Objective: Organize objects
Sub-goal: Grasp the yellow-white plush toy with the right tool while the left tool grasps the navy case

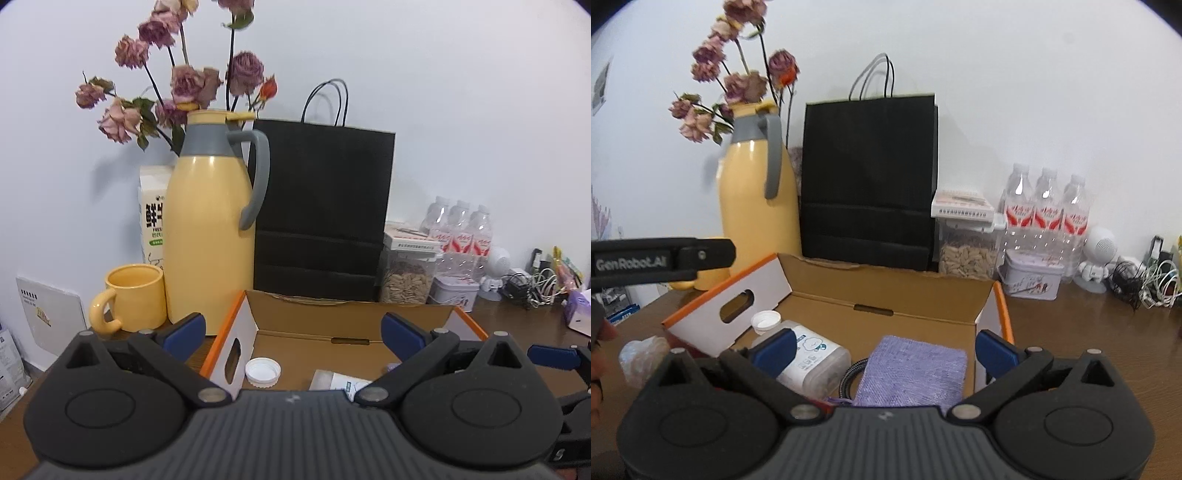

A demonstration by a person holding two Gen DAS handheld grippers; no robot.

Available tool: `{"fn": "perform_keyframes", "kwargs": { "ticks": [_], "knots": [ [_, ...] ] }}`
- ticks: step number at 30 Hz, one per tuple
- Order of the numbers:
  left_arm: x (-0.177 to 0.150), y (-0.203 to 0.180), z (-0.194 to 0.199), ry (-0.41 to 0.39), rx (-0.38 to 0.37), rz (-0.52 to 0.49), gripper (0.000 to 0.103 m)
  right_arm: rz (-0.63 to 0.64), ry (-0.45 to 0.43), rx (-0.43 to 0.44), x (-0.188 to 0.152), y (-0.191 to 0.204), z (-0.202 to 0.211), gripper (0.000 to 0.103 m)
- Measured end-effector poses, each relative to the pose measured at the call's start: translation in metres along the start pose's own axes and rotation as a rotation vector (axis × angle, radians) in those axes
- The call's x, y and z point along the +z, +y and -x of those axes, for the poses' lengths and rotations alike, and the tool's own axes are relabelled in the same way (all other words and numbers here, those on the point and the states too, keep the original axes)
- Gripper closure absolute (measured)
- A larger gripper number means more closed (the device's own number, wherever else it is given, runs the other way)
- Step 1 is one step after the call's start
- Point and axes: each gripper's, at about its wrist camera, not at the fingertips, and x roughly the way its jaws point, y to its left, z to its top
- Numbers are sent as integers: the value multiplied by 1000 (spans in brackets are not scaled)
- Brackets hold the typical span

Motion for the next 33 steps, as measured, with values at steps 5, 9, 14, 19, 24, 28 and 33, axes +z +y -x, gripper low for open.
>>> {"fn": "perform_keyframes", "kwargs": {
  "ticks": [5,9,14,19,24,28,33],
  "knots": [
    [-6,6,26,-12,-9,-22,0,18,-29,4,-11,0,28,0],
    [-12,15,44,2,-9,-15,0,30,-15,11,-23,1,46,0],
    [-24,24,65,23,-6,-19,0,43,9,32,-40,5,65,0],
    [-43,34,76,78,-3,-16,0,59,63,52,-61,11,75,0],
    [-64,44,78,137,4,-5,0,65,119,59,-79,15,77,0],
    [-76,48,75,169,6,4,0,71,154,77,-85,20,71,0],
    [-84,49,73,195,3,3,0,54,178,88,-85,22,61,0]
  ]
}}
